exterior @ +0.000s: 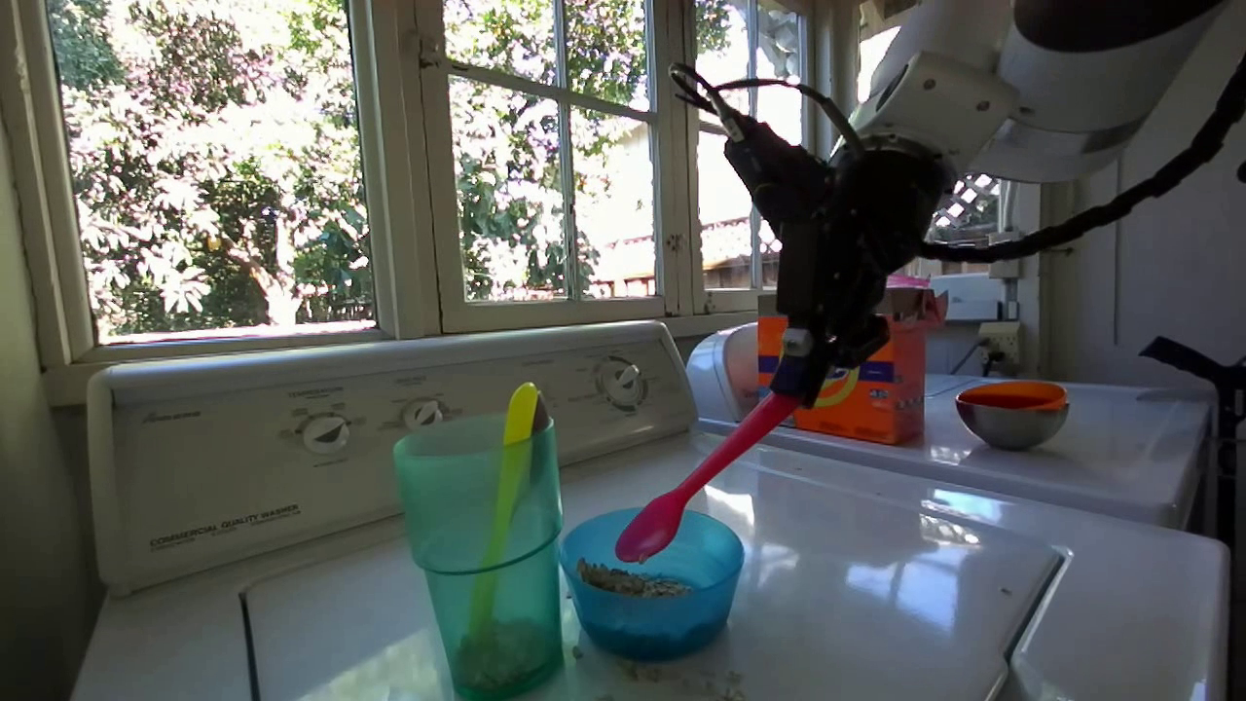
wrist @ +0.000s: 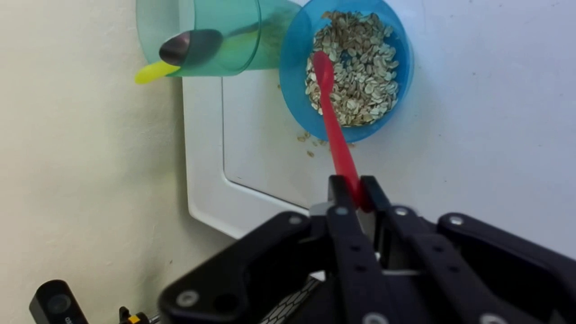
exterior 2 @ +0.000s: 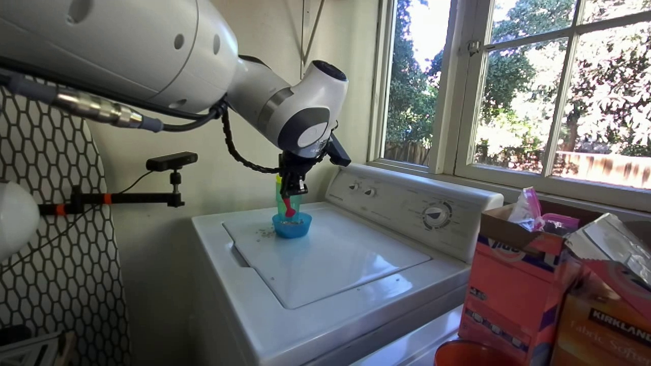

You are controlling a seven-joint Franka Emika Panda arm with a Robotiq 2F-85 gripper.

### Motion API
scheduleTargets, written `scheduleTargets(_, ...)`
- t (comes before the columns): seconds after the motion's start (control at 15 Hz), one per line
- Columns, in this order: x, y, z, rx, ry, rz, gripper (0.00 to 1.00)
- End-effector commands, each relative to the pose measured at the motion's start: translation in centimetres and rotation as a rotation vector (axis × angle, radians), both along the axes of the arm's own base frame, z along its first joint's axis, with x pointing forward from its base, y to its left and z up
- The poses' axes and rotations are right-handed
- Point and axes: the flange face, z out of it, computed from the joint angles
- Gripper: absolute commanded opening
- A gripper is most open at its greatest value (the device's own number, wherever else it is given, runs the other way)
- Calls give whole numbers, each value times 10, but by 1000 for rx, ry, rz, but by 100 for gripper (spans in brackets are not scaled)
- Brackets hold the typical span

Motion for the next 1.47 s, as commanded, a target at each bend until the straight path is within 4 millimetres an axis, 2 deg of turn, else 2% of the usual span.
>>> scheduleTargets(0.0,0,3,-19,19,8,-6,3)
scheduleTargets(0.6,4,6,-49,77,30,-46,3)
scheduleTargets(1.2,7,-5,-70,212,68,-28,3)
scheduleTargets(1.27,7,-4,-74,240,77,-26,12)
scheduleTargets(1.33,8,-5,-78,248,91,-24,15)
scheduleTargets(1.4,8,-6,-82,251,102,-23,24)
